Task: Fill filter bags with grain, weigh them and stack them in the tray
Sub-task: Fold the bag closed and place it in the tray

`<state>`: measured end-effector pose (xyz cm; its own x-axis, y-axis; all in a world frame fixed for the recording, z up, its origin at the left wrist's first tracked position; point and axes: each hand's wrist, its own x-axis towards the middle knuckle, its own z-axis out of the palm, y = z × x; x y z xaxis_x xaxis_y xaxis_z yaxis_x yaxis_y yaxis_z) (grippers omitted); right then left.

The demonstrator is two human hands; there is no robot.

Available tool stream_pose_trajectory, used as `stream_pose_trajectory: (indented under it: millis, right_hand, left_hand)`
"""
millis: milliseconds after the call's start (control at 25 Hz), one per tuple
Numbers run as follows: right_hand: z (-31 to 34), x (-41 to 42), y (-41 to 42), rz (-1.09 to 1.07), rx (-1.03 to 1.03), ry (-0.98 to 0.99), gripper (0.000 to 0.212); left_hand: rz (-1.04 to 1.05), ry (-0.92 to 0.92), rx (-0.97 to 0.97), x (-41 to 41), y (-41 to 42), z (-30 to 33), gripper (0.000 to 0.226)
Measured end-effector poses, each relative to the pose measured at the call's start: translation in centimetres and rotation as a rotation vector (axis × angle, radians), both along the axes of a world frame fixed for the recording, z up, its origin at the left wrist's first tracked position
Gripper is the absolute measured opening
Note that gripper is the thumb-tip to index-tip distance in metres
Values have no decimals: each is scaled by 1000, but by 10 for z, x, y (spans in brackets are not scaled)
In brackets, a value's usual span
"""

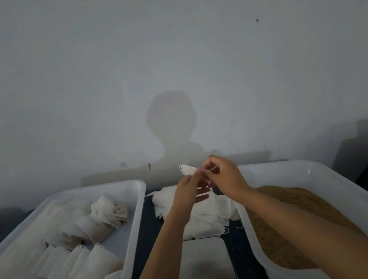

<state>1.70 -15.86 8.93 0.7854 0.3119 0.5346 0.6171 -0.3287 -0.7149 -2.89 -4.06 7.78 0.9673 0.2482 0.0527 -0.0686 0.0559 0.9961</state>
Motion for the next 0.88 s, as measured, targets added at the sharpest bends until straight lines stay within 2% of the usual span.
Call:
stream_pose_trajectory:
  millis: [120, 320, 440, 520, 640, 760, 880]
  right_hand:
    - [-7, -12, -38, 27, -32, 4, 8]
    - [-21, -24, -117, 144, 91, 168, 11]
    - [-33, -26, -159, 334, 193, 337, 35]
    - [-40, -22, -175, 372, 252, 435, 44]
    - [-50, -16, -186, 282, 227, 465, 44]
    - [-57, -14, -191, 138, 60, 458, 45]
    - [-58, -16, -189, 118, 4, 539, 34]
  left_hand:
    - [-34, -86, 70, -2, -33, 4, 25]
    - [-223, -179, 174, 0, -87, -3, 17]
    - [-301, -211, 238, 1, -114, -15, 26]
    - [-340, -198, 284, 3, -132, -23, 28]
    - [-429, -171, 351, 4, -153, -36, 23]
    - [-450, -116, 445, 8, -161, -47, 27]
    - [-432, -76, 566, 12, -160, -55, 26]
